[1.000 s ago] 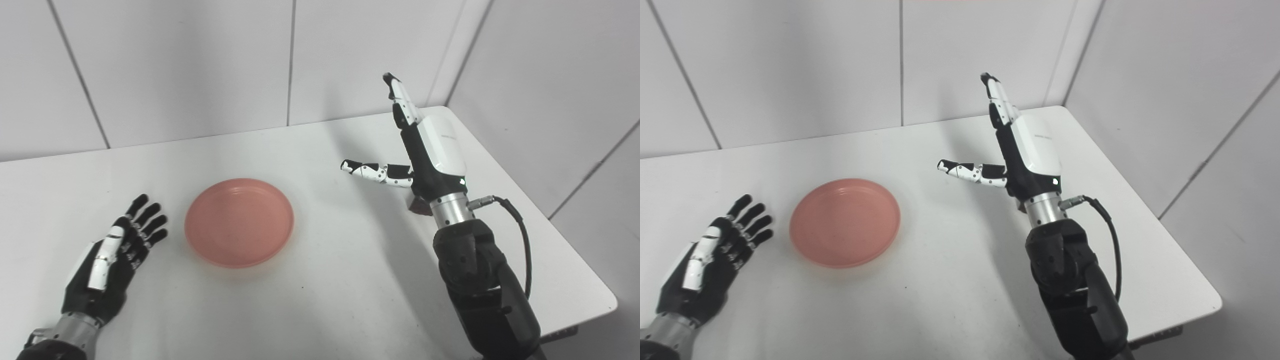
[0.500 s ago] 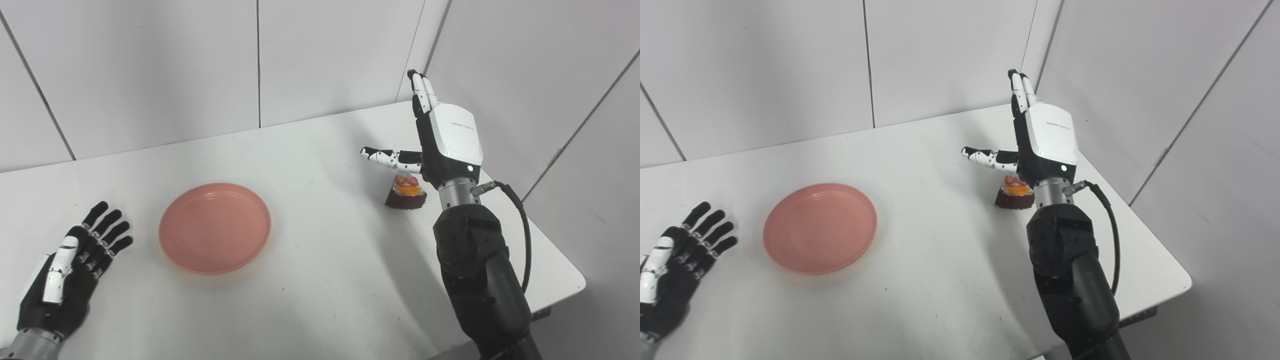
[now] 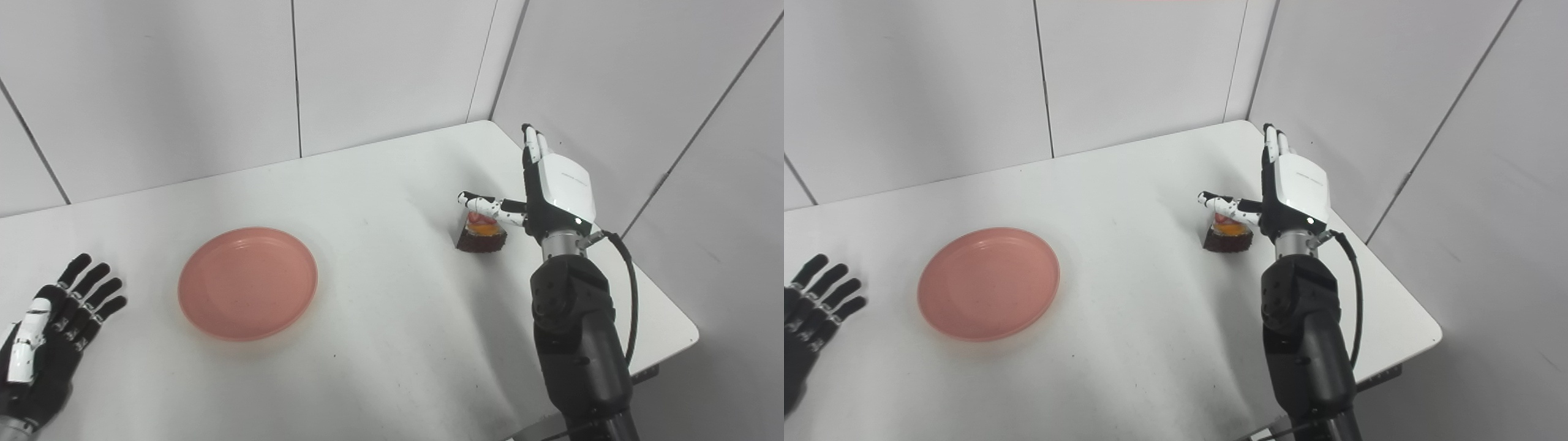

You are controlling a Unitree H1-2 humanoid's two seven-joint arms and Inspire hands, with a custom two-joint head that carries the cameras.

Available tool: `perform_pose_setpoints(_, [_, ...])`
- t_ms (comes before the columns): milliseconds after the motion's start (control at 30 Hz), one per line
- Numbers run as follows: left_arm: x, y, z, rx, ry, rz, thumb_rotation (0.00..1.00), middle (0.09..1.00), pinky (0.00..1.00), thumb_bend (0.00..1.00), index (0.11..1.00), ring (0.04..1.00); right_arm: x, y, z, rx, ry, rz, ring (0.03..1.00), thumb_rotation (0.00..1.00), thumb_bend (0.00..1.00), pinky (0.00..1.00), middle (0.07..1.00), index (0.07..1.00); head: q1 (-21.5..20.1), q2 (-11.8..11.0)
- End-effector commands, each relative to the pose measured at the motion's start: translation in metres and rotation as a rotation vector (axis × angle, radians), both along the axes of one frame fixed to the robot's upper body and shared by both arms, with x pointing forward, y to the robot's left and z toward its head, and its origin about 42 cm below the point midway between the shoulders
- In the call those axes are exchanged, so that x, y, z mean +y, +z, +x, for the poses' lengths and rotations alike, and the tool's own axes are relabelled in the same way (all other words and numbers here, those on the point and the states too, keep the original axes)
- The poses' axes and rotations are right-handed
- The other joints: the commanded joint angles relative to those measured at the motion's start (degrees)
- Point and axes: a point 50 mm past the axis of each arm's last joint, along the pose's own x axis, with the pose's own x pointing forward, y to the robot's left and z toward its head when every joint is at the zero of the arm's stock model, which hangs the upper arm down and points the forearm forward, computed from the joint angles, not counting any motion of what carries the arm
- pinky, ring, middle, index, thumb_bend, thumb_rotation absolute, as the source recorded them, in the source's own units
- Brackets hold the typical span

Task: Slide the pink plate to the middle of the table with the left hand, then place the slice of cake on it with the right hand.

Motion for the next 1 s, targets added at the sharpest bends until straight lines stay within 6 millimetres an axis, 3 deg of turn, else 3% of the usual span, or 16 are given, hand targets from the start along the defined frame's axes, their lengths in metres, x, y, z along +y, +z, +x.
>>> perform_pose_setpoints(0, [0.013,-0.056,-0.029,0.234,0.039,0.029,0.93,0.926,0.86,0.43,0.919,0.892,0.0,0.011,0.006,-0.034,-0.007,-0.019,0.925,0.67,1.0,0.77,0.977,0.987,-0.12,0.11])
perform_pose_setpoints(167, [0.014,-0.055,-0.03,0.228,0.037,0.04,0.93,0.935,0.86,0.44,0.924,0.901,0.002,-0.001,0.017,0.009,-0.009,-0.004,0.903,0.67,1.0,0.72,0.97,0.994,-0.21,0.43])
perform_pose_setpoints(467, [0.013,-0.053,-0.031,0.223,0.033,0.04,0.92,0.919,0.86,0.44,0.915,0.89,0.004,-0.014,0.033,0.089,0.001,0.026,0.932,0.72,1.0,0.79,0.981,0.996,-0.05,1.0])
perform_pose_setpoints(967, [0.018,-0.05,-0.032,0.228,0.032,0.043,0.92,0.921,0.86,0.43,0.918,0.894,-0.004,-0.02,0.033,0.126,-0.044,0.025,0.932,0.69,1.0,0.79,0.983,0.998,-0.57,1.94])
